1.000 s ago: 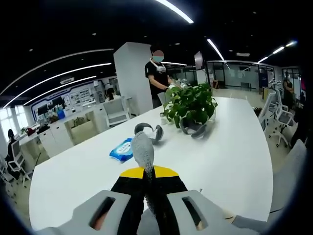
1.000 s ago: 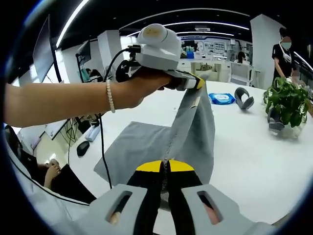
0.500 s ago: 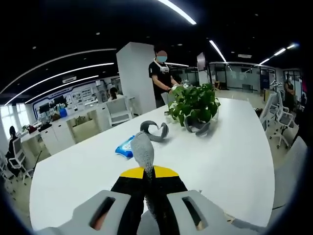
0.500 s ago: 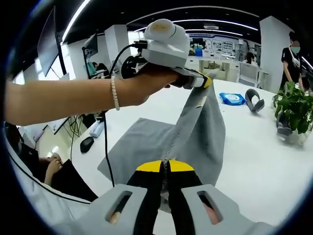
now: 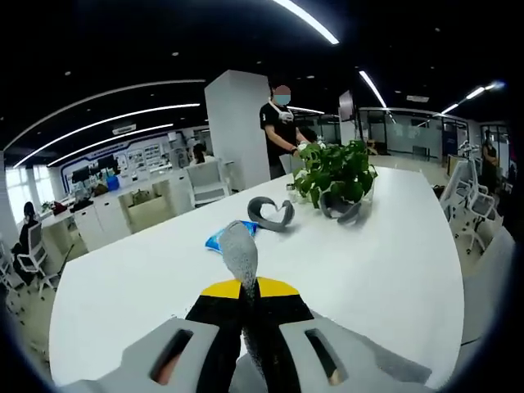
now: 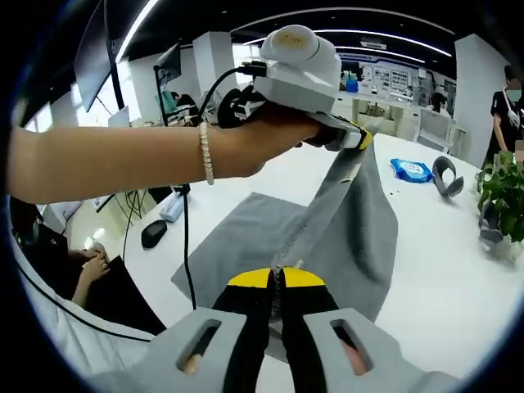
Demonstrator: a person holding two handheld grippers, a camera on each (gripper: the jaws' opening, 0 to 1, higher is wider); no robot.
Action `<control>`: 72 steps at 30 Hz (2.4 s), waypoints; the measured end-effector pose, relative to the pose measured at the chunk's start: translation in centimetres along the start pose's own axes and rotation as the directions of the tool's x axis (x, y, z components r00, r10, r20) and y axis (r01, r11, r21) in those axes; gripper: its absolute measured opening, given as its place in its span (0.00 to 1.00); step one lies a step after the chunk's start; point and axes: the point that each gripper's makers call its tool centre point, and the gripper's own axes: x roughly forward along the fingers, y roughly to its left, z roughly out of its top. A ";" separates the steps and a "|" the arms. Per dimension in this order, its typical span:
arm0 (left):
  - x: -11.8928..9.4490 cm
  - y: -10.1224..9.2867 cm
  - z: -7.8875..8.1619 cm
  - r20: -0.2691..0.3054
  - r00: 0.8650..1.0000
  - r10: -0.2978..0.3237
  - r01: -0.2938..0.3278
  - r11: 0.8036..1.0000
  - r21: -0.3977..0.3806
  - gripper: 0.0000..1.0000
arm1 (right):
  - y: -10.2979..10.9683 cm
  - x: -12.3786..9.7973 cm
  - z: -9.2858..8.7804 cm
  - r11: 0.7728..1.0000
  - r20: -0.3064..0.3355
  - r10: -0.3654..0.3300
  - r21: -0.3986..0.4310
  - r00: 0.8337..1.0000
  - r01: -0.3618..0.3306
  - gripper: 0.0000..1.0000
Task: Fold the towel on the table until its edges align and the towel forms a compact rectangular stack.
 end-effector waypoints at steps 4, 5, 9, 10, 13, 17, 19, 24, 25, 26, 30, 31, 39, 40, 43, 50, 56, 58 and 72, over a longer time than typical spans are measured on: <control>-0.6 0.9 -0.5 0.000 1.000 0.013 -0.013 0.999 -0.049 0.04 | 0.9 0.7 0.3 1.000 -0.008 0.019 -0.017 1.000 -0.020 0.01; -0.7 1.1 -0.6 0.000 1.000 0.016 -0.016 0.999 -0.050 0.04 | 1.0 0.7 0.3 1.000 -0.008 0.021 -0.019 1.000 -0.021 0.01; -1.0 1.9 -1.5 -0.011 1.000 0.027 -0.028 0.998 -0.060 0.04 | 1.9 0.9 0.5 0.999 -0.008 0.036 -0.030 0.999 -0.037 0.00; -1.1 2.1 -1.7 -0.013 0.999 0.029 -0.030 0.997 -0.066 0.04 | 2.1 0.9 0.6 0.999 -0.008 0.041 -0.032 0.999 -0.041 0.00; -1.5 2.5 -2.0 -0.013 0.999 0.035 -0.036 0.997 -0.073 0.04 | 2.4 0.8 0.7 0.998 -0.005 0.051 -0.037 0.999 -0.051 0.00; -1.9 2.8 -2.5 -0.019 0.999 0.038 -0.040 0.996 -0.081 0.04 | 2.8 0.9 0.8 0.997 -0.005 0.060 -0.041 0.998 -0.060 0.00; -2.2 3.1 -2.8 -0.024 0.999 0.043 -0.044 0.996 -0.077 0.04 | 2.8 0.9 0.8 0.997 -0.004 0.064 -0.042 0.998 -0.065 0.00; -2.9 4.0 -3.4 -0.033 0.998 0.057 -0.059 0.996 -0.059 0.04 | 3.6 1.1 0.8 0.995 -0.004 0.090 -0.033 0.996 -0.090 0.00; -2.9 4.1 -3.5 -0.035 0.998 0.059 -0.061 0.996 -0.058 0.04 | 3.7 1.2 0.9 0.995 -0.006 0.092 -0.037 0.996 -0.092 0.00; -3.0 4.3 -3.7 -0.037 0.997 0.061 -0.063 0.996 -0.057 0.04 | 3.9 1.3 0.9 0.995 -0.008 0.093 -0.044 0.996 -0.093 0.00; -3.4 4.5 -4.1 -0.044 0.997 0.066 -0.068 0.996 -0.060 0.04 | 4.5 1.4 0.9 0.993 -0.015 0.101 -0.064 0.995 -0.102 0.00; -3.5 4.6 -4.2 -0.045 0.997 0.067 -0.070 0.996 -0.059 0.04 | 4.6 1.4 1.0 0.992 -0.016 0.105 -0.065 0.994 -0.106 0.00; -4.4 5.3 -4.9 -0.049 0.995 0.089 -0.092 0.994 -0.055 0.04 | 5.4 1.7 0.9 0.989 -0.027 0.127 -0.078 0.992 -0.128 0.00; -4.5 5.4 -5.0 -0.050 0.995 0.090 -0.093 0.994 -0.054 0.04 | 5.5 1.8 0.9 0.988 -0.028 0.129 -0.079 0.991 -0.131 0.00; -4.7 5.7 -5.3 -0.053 0.994 0.093 -0.096 0.994 -0.056 0.04 | 5.9 2.0 0.9 0.986 -0.034 0.139 -0.087 0.990 -0.141 0.00; -5.1 6.3 -6.2 -0.066 0.992 0.105 -0.109 0.992 -0.064 0.04 | 6.4 2.4 0.7 0.983 -0.045 0.150 -0.102 0.988 -0.154 0.00; -5.7 6.9 -6.9 -0.072 0.991 0.117 -0.123 0.990 -0.076 0.04 | 7.2 2.7 0.8 0.978 -0.048 0.168 -0.116 0.985 -0.173 0.00; -5.8 7.0 -7.1 -0.075 0.990 0.119 -0.125 0.989 -0.079 0.04 | 7.4 2.9 0.7 0.977 -0.053 0.173 -0.119 0.984 -0.178 0.00; -7.2 9.0 -9.2 -0.104 0.983 0.150 -0.159 0.984 -0.085 0.04 | 10.1 4.7 0.8 0.959 -0.080 0.225 -0.161 0.971 -0.235 0.00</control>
